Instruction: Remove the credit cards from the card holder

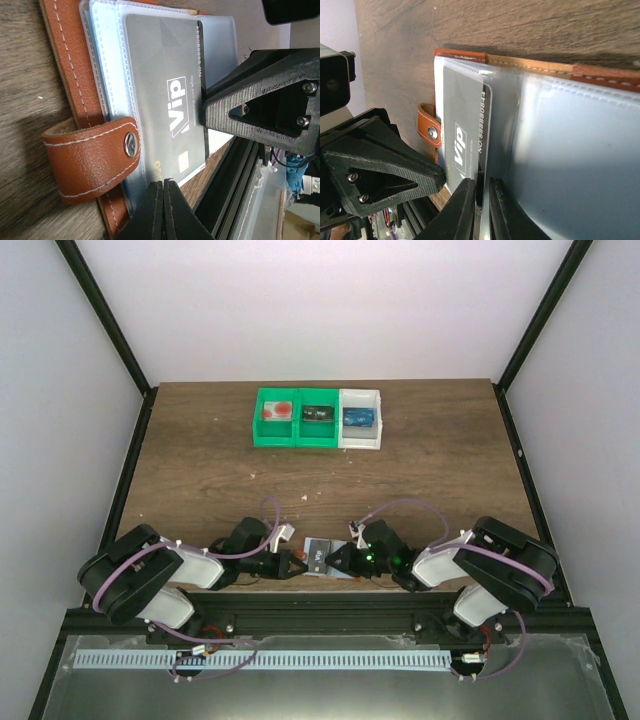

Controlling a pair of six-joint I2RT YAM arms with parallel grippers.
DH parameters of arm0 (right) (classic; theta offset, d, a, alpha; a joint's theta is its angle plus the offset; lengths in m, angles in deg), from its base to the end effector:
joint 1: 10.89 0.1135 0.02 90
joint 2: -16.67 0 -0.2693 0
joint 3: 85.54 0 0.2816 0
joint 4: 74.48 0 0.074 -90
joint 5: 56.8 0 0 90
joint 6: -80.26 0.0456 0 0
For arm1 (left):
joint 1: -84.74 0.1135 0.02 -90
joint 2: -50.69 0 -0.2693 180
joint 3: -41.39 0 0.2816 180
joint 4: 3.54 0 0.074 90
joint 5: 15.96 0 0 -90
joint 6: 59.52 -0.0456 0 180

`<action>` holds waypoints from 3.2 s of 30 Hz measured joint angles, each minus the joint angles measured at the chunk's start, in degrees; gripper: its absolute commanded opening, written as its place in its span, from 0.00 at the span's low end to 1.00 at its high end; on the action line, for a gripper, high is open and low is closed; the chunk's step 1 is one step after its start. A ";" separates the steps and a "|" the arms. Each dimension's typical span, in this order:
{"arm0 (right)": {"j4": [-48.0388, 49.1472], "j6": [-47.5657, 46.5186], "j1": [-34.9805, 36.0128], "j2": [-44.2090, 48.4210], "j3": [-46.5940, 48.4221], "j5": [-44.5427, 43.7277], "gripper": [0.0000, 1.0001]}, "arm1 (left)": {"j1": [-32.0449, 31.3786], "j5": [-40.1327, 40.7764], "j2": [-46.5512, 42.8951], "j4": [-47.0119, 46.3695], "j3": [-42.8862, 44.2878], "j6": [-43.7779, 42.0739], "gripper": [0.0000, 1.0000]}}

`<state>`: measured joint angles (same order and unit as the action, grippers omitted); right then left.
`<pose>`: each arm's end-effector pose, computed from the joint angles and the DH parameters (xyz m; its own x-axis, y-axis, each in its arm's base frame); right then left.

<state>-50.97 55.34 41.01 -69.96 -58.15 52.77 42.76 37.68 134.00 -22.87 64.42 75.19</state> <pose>0.1380 0.2008 0.0720 -0.9764 0.1396 -0.1647 -0.0563 0.5716 0.8186 0.1394 -0.1618 0.0638 -0.9594 0.1011 -0.2634 0.2766 0.5210 -0.8075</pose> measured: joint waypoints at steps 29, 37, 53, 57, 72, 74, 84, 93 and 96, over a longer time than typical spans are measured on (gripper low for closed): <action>4.94 0.42 0.02 2.23 -4.02 -0.09 0.00 | -0.07 0.28 -0.24 -0.68 -0.81 0.57 0.00; -0.55 0.09 0.04 7.67 -4.70 -1.36 0.01 | -0.13 1.18 -1.60 0.24 -1.27 1.20 0.00; -21.99 -2.29 0.17 24.11 -3.56 -7.52 0.00 | -0.11 1.84 -2.10 3.87 0.50 1.16 0.12; -26.38 -2.16 0.17 28.85 -3.56 -9.38 0.00 | -0.13 1.77 -4.55 5.31 0.52 1.95 0.32; -31.17 2.19 0.15 38.62 -0.94 -12.11 0.01 | -0.61 -0.11 -19.32 6.40 3.23 8.13 0.50; -28.17 3.91 0.17 40.02 -1.77 -11.67 0.00 | -0.72 -0.72 -20.35 4.63 2.99 9.60 0.50; -16.33 9.92 0.17 41.35 -3.10 -8.41 0.00 | -0.83 -2.86 -19.39 -7.85 0.31 17.18 0.43; -10.60 12.37 0.17 41.09 -5.53 -5.73 0.00 | -1.25 -3.48 -16.65 -15.04 -0.44 20.85 0.21; -9.25 12.98 0.17 41.13 -6.62 -5.01 0.01 | -1.27 -3.56 -15.93 -16.46 -0.55 21.20 0.09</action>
<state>-60.21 68.33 41.19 -28.82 -64.77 47.76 41.49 34.12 118.07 -39.33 63.87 96.39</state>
